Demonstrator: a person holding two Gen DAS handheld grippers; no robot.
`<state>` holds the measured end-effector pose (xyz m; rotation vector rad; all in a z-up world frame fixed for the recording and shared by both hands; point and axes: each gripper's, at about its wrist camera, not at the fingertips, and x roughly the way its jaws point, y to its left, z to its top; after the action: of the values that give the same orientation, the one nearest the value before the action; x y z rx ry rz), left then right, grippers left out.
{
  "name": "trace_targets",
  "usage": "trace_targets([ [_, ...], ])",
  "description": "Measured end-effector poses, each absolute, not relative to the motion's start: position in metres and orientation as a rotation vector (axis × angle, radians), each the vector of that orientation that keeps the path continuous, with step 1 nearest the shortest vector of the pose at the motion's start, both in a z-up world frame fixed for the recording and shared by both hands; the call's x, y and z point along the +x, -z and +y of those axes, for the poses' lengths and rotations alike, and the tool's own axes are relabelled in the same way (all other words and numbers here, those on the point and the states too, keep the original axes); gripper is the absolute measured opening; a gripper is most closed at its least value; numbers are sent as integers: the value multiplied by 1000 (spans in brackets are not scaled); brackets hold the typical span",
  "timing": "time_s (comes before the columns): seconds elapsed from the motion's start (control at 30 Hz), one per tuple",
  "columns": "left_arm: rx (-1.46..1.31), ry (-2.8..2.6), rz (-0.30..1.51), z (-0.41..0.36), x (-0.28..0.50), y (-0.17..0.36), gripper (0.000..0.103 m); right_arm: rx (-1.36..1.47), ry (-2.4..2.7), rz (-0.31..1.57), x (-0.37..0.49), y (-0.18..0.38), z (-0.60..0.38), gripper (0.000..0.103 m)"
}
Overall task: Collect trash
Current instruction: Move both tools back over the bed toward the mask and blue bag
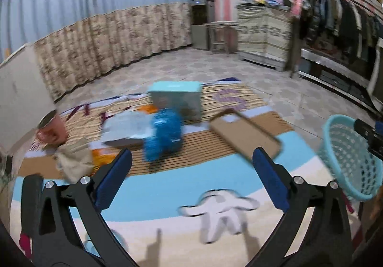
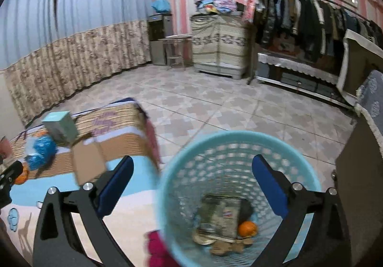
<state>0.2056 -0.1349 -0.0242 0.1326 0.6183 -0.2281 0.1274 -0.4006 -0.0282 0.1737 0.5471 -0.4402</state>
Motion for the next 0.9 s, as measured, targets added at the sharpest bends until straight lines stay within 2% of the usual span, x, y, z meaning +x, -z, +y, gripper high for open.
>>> trace_targets([
  [0.27,120,5,660,-46,243,53,97,115,330,590,158,40,-338,97],
  [0.53,17,-68,775,17,283,77,81,111,241,658,182,59,-303,97],
  [0.63,10,-58,803,22,295,86,72,103,227,682,188,69,-293,97],
  [0.7,28,-63,821,23,303,92,62,88,213,706,194,75,-286,97],
  [0.77,28,-50,833,24,306,96,57,62,210,710,196,76,-281,97],
  [0.87,53,-44,822,22,304,96,38,36,208,708,197,75,-275,97],
  [0.9,53,-34,819,22,302,94,35,39,202,705,197,74,-273,97],
])
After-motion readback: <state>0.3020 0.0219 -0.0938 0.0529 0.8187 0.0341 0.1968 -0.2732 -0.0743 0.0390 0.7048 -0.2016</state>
